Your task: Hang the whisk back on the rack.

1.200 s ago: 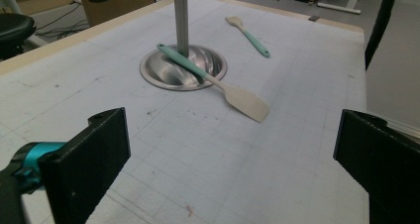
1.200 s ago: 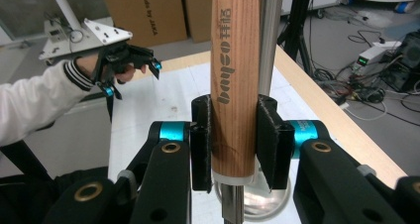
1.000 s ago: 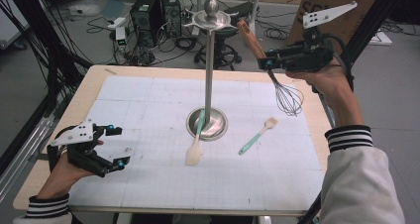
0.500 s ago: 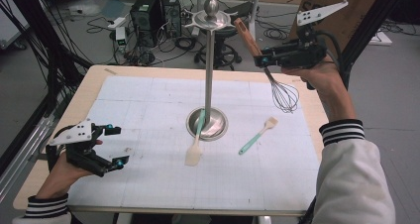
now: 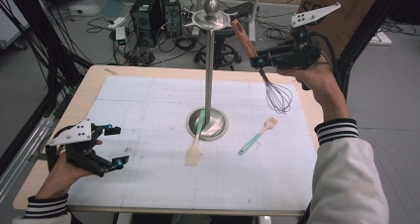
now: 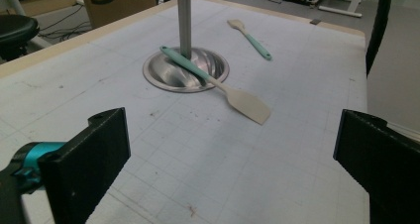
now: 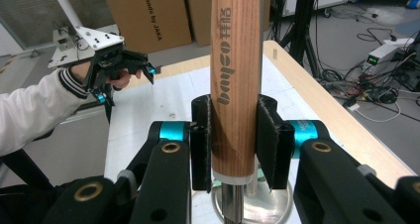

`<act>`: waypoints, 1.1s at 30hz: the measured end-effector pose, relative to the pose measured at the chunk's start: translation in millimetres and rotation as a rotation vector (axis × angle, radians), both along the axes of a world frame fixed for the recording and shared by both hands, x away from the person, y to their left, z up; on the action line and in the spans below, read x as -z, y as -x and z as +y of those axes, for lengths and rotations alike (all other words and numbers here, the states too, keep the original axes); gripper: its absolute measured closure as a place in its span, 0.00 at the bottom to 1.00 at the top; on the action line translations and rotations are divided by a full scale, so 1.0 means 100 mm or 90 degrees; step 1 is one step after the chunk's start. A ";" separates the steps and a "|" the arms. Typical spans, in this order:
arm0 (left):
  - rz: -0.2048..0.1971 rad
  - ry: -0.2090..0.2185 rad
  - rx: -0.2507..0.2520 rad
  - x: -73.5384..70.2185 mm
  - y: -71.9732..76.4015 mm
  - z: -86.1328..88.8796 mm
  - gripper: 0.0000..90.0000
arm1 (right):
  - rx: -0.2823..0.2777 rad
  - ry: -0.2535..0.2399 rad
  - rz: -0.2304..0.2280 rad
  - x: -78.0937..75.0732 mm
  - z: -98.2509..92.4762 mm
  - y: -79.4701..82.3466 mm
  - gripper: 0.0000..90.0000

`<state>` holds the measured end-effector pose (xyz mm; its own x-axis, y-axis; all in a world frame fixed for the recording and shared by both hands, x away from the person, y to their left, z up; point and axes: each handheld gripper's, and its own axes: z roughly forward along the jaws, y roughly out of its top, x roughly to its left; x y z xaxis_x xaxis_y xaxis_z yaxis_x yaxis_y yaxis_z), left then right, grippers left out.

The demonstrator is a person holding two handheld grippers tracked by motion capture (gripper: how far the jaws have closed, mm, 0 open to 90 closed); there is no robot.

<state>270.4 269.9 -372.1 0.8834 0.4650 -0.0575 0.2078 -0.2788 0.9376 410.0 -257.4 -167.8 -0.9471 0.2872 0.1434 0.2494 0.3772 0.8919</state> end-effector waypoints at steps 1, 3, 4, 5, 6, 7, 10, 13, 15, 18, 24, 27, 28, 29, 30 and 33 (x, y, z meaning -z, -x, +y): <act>0.000 0.000 0.000 0.00 0.00 0.00 0.02 | -0.003 -0.004 -0.006 0.01 0.00 -0.01 0.78; 0.000 0.001 0.001 0.00 0.00 0.00 0.02 | -0.003 -0.006 -0.003 0.02 0.02 -0.01 0.78; 0.000 0.002 0.001 0.00 0.00 0.00 0.02 | -0.004 -0.006 -0.001 0.03 0.03 -0.01 0.78; 0.000 0.003 0.001 0.00 0.00 0.00 0.02 | -0.003 -0.004 0.005 0.03 0.03 -0.01 0.78; 0.000 0.003 0.001 0.00 0.00 0.00 0.02 | -0.003 -0.001 0.002 0.04 0.05 -0.02 0.78; 0.001 0.004 0.000 0.00 0.00 0.00 0.02 | -0.006 0.001 0.002 0.04 0.06 -0.02 0.78; -0.001 0.004 0.000 0.00 0.00 0.01 0.02 | -0.011 0.001 -0.004 0.06 0.09 -0.04 0.78; -0.001 0.004 0.001 0.00 0.00 0.01 0.02 | -0.015 0.006 -0.005 0.07 0.12 -0.05 0.78; 0.000 0.004 0.002 0.00 0.00 0.00 0.02 | -0.016 0.007 -0.002 0.07 0.13 -0.05 0.78; 0.000 0.005 0.003 0.00 0.00 0.00 0.02 | -0.020 0.007 0.000 0.08 0.14 -0.07 0.78; -0.002 0.004 0.002 0.00 0.00 0.00 0.02 | -0.029 0.005 -0.005 0.11 0.20 -0.10 0.78; -0.001 0.005 0.003 0.00 0.01 0.00 0.02 | -0.031 0.008 0.004 0.11 0.23 -0.09 0.78; -0.001 0.005 0.003 0.00 0.01 0.00 0.02 | -0.035 0.007 0.003 0.12 0.25 -0.10 0.78; -0.001 0.005 0.003 0.00 0.01 0.00 0.02 | -0.035 0.006 0.000 0.12 0.27 -0.10 0.78; -0.001 0.004 0.003 -0.01 0.01 0.00 0.02 | -0.037 0.005 0.004 0.12 0.28 -0.11 0.78; -0.002 0.005 0.003 -0.01 0.01 0.00 0.02 | -0.044 0.006 0.002 0.13 0.33 -0.12 0.78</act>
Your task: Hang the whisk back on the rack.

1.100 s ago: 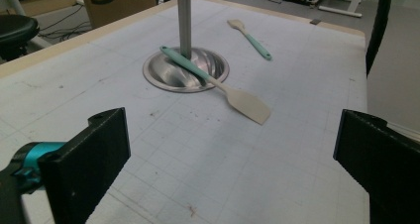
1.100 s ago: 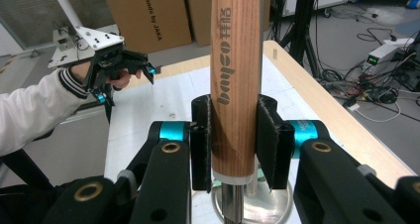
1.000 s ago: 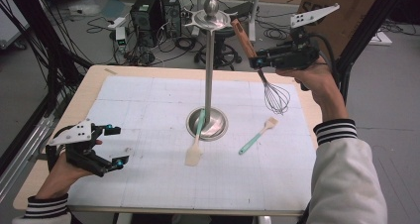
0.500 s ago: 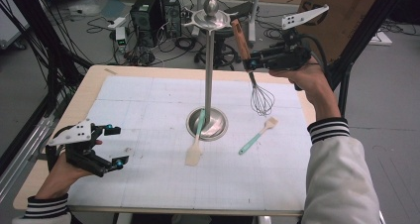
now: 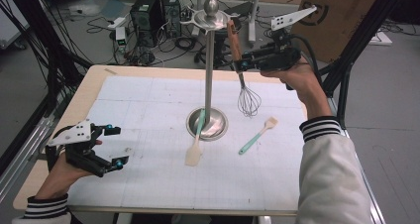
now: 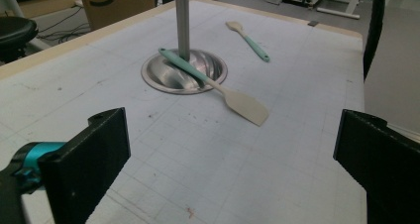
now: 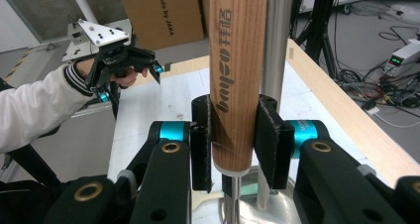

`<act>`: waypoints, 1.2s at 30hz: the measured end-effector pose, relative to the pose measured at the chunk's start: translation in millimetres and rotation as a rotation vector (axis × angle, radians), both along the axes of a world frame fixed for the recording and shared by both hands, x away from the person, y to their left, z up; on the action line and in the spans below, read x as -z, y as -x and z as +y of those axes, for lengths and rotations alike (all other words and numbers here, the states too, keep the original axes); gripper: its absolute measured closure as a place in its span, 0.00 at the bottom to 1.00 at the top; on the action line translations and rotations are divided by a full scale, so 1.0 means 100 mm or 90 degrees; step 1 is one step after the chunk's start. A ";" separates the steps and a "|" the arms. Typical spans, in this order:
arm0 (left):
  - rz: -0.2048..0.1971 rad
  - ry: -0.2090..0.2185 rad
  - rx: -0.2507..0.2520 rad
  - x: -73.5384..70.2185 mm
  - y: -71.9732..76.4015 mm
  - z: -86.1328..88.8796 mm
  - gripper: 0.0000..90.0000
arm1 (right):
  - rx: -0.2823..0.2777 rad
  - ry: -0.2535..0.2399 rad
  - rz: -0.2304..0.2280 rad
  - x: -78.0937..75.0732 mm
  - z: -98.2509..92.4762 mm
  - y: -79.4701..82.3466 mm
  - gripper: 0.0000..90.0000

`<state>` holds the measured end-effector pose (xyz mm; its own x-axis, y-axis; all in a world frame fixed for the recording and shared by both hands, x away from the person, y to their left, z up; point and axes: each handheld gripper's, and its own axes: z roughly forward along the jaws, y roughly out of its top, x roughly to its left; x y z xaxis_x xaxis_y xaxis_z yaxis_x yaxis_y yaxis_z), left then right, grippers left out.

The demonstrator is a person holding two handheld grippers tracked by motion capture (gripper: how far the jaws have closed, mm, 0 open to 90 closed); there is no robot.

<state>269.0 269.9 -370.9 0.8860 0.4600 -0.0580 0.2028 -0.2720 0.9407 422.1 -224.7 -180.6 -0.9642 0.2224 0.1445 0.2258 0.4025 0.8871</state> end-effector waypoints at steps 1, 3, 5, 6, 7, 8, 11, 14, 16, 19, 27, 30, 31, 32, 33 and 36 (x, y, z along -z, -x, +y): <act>-0.001 -0.001 -0.001 0.00 0.00 0.00 0.02 | -0.002 -0.001 0.000 0.00 0.01 0.00 0.78; -0.001 0.000 0.000 -0.01 0.01 0.00 0.02 | -0.005 -0.005 -0.001 0.01 0.04 -0.01 0.78; -0.001 0.001 0.000 -0.01 0.00 0.00 0.02 | -0.007 -0.003 -0.002 0.02 0.05 -0.01 0.78; -0.001 0.001 0.001 -0.01 0.00 0.00 0.02 | -0.007 -0.002 0.000 0.02 0.05 -0.01 0.78; -0.001 0.000 0.000 -0.01 0.00 0.00 0.02 | -0.007 -0.003 -0.001 0.02 0.06 -0.01 0.78; -0.001 -0.001 0.000 0.00 0.00 0.00 0.02 | -0.005 -0.004 0.003 0.02 0.06 -0.01 0.78; -0.001 -0.002 0.001 0.00 0.00 0.00 0.02 | -0.004 -0.004 -0.002 0.04 0.07 -0.01 0.78; 0.000 0.000 0.002 0.00 0.01 -0.01 0.02 | 0.000 -0.011 0.001 0.07 0.07 0.00 0.78; -0.002 -0.001 0.003 -0.01 0.01 -0.01 0.02 | -0.001 -0.010 -0.002 0.09 0.08 0.00 0.78; -0.002 0.001 0.003 -0.01 0.01 -0.01 0.02 | -0.003 -0.013 0.003 0.10 0.10 0.00 0.78; -0.004 0.000 0.003 -0.01 0.01 -0.01 0.02 | -0.003 0.000 0.000 0.12 0.16 0.02 0.78; -0.003 0.001 0.000 -0.01 0.01 -0.01 0.02 | 0.002 0.006 -0.008 0.12 0.18 0.02 0.77; -0.003 0.001 0.000 -0.01 0.01 -0.01 0.02 | 0.002 0.008 -0.011 0.12 0.19 0.02 0.77; -0.003 0.001 0.001 -0.01 0.01 -0.01 0.02 | 0.006 0.011 -0.011 0.12 0.19 0.03 0.77; -0.003 0.000 0.001 -0.01 0.01 -0.01 0.02 | 0.006 0.011 -0.014 0.12 0.20 0.03 0.77; -0.003 -0.002 0.000 -0.01 0.02 0.00 0.02 | 0.007 0.018 -0.019 0.11 0.21 0.05 0.74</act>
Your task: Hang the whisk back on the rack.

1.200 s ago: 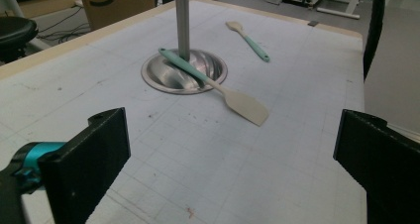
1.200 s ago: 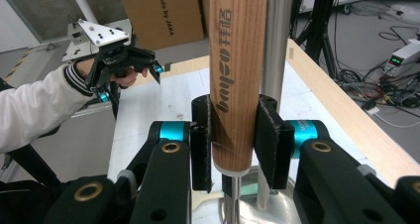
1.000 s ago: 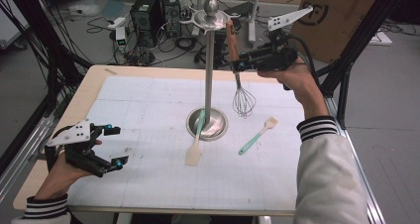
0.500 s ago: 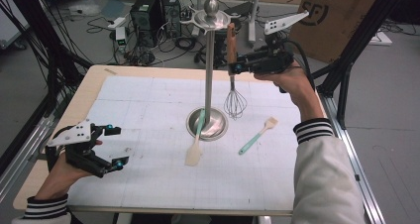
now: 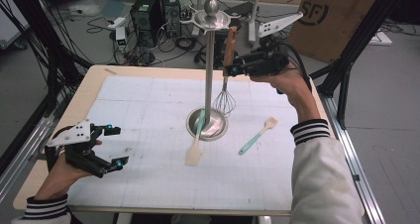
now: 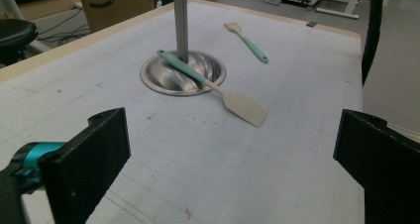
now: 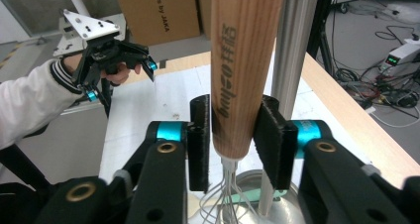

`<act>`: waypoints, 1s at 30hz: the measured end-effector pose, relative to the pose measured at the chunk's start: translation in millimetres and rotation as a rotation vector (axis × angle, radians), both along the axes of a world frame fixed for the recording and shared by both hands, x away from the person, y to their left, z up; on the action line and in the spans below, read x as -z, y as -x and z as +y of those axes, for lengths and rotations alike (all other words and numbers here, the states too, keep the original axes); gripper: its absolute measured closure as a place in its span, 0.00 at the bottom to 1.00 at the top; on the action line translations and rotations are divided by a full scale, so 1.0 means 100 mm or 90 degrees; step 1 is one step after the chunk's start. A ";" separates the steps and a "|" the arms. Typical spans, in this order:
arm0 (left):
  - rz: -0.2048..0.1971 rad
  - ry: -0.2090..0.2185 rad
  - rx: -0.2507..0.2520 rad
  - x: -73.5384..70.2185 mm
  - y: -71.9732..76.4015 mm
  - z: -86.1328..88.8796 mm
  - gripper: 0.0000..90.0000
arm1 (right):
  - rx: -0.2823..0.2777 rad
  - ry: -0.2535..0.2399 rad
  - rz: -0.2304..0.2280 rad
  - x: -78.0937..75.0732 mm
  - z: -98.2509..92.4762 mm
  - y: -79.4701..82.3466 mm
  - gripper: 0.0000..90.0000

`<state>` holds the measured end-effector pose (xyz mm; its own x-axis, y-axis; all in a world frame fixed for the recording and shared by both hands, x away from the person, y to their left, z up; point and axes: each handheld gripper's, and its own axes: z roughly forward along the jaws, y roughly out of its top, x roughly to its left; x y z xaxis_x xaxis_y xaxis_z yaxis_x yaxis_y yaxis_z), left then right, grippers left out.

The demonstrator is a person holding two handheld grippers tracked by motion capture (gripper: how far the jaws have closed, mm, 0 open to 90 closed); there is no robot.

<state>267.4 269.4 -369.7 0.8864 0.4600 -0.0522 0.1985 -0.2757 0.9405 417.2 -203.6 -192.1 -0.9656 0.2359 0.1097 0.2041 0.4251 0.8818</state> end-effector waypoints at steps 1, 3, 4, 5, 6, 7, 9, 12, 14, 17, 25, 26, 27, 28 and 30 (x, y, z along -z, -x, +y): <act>0.000 0.000 0.000 0.00 0.00 0.00 0.02 | 0.001 0.001 0.000 0.00 0.00 0.01 0.73; 0.000 0.001 0.001 0.00 0.00 0.00 0.02 | 0.003 0.003 -0.001 -0.01 0.00 0.02 0.72; -0.002 0.001 0.001 0.00 0.00 0.00 0.02 | 0.002 0.007 -0.004 -0.01 -0.01 0.02 0.71; -0.002 0.000 0.001 0.00 0.00 0.00 0.02 | 0.004 0.005 0.001 -0.02 -0.01 0.04 0.69; -0.002 0.001 0.001 0.00 0.01 0.00 0.02 | 0.004 0.008 -0.007 -0.02 -0.01 0.04 0.67; -0.002 0.001 0.000 0.00 0.00 0.00 0.02 | 0.009 0.012 -0.015 -0.03 -0.02 0.05 0.66; -0.001 0.001 -0.001 0.00 0.00 0.00 0.02 | 0.013 0.020 -0.014 -0.04 -0.04 0.08 0.61; -0.001 0.001 -0.002 0.00 0.01 0.00 0.02 | 0.023 0.032 -0.021 -0.05 -0.06 0.11 0.54; 0.000 0.001 -0.004 0.00 0.00 0.00 0.02 | 0.028 0.038 -0.021 -0.05 -0.07 0.14 0.48; -0.002 0.002 -0.006 0.00 0.00 0.01 0.02 | 0.030 0.045 -0.031 -0.06 -0.08 0.18 0.38; -0.004 0.005 -0.014 -0.01 0.01 0.06 0.02 | 0.048 0.052 -0.034 -0.06 -0.16 0.29 0.14; -0.004 0.005 -0.015 -0.01 0.01 0.07 0.02 | 0.049 0.049 -0.030 -0.07 -0.18 0.31 0.09; -0.003 0.007 -0.017 -0.01 0.01 0.07 0.02 | 0.054 0.047 -0.029 -0.07 -0.19 0.33 0.04; -0.004 0.005 -0.017 -0.01 0.01 0.08 0.02 | 0.063 0.046 -0.041 -0.07 -0.21 0.33 0.00; -0.004 0.007 -0.020 -0.01 0.01 0.09 0.02 | 0.066 0.049 -0.040 -0.08 -0.25 0.36 0.00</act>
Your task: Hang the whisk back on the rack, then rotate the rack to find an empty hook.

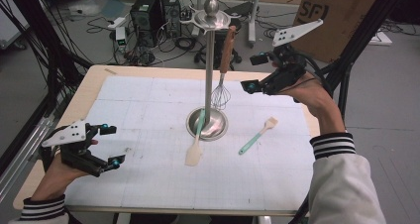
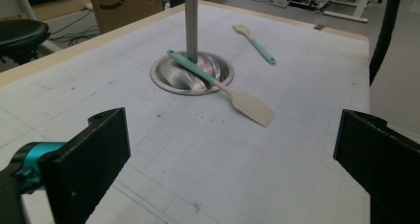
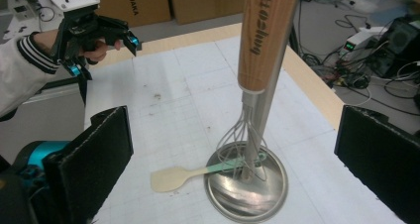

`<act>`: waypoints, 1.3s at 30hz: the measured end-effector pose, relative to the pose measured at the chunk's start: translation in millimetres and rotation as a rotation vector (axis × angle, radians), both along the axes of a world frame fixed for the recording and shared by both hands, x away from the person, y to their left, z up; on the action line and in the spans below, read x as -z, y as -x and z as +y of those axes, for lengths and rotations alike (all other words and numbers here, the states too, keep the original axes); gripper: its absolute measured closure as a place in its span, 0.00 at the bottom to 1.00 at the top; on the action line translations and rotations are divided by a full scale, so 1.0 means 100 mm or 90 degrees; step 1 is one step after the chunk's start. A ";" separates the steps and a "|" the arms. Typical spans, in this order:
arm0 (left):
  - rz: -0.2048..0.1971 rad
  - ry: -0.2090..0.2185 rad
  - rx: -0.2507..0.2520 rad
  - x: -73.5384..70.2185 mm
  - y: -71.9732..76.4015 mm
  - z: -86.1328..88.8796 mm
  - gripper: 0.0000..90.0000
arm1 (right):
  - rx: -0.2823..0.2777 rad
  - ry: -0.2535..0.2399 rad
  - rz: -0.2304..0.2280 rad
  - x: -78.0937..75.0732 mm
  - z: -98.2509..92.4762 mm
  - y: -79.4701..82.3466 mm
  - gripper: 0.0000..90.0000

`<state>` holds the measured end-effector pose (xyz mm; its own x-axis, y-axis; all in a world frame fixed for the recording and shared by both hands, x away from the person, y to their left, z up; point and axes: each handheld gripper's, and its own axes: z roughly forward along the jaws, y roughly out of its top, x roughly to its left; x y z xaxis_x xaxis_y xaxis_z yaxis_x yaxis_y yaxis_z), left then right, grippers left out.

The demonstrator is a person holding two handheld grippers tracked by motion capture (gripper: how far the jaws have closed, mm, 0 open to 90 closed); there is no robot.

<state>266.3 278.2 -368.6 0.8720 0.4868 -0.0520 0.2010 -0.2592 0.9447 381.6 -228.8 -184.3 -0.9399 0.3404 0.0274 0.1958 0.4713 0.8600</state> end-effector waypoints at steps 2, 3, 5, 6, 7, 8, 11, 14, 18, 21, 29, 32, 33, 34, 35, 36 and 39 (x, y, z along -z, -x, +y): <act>0.001 0.002 -0.001 0.00 0.00 0.01 0.02 | 0.011 0.002 -0.004 0.00 -0.03 0.02 0.00; 0.002 0.004 -0.003 0.00 0.00 0.01 0.02 | 0.012 0.003 -0.008 -0.01 -0.05 0.03 0.00; 0.005 0.004 -0.005 0.01 0.00 0.02 0.02 | 0.016 0.002 -0.004 -0.02 -0.08 0.06 0.00; 0.005 0.004 -0.005 0.01 -0.01 0.02 0.02 | 0.016 0.002 -0.006 -0.02 -0.10 0.06 0.00; 0.005 0.004 -0.003 0.02 -0.01 0.02 0.02 | 0.014 0.001 -0.009 -0.03 -0.11 0.07 0.00; 0.007 0.002 -0.003 0.02 -0.01 0.02 0.02 | 0.013 0.003 -0.008 -0.03 -0.12 0.08 0.00; 0.007 0.002 -0.005 0.02 -0.01 0.02 0.02 | 0.019 0.010 -0.009 -0.03 -0.16 0.10 0.00; 0.005 0.000 -0.005 0.01 0.00 0.02 0.02 | 0.023 0.003 -0.014 -0.04 -0.20 0.11 0.00; 0.000 0.001 -0.002 0.00 0.02 0.01 0.02 | 0.025 -0.002 -0.015 -0.07 -0.25 0.15 0.00; 0.004 0.002 -0.004 0.00 0.01 0.02 0.02 | 0.029 -0.002 -0.014 -0.09 -0.29 0.17 0.00; 0.009 0.002 -0.006 0.02 -0.01 0.02 0.02 | 0.041 -0.007 -0.017 -0.12 -0.34 0.18 0.00; 0.011 0.002 -0.008 0.03 -0.01 0.03 0.02 | 0.048 -0.007 -0.015 -0.15 -0.37 0.16 0.00; 0.013 0.002 -0.009 0.03 -0.01 0.03 0.02 | 0.048 -0.010 -0.020 -0.16 -0.38 0.15 0.00; 0.013 0.001 -0.007 0.04 -0.01 0.03 0.02 | 0.048 -0.013 -0.018 -0.17 -0.38 0.14 0.01; 0.014 0.000 -0.004 0.04 -0.01 0.03 0.02 | 0.046 -0.011 -0.021 -0.18 -0.39 0.13 0.06; 0.014 0.001 -0.003 0.04 -0.01 0.03 0.02 | 0.043 -0.012 -0.012 -0.18 -0.40 0.13 0.06; 0.015 0.000 -0.004 0.04 -0.01 0.02 0.02 | 0.037 -0.013 -0.006 -0.20 -0.41 0.09 0.14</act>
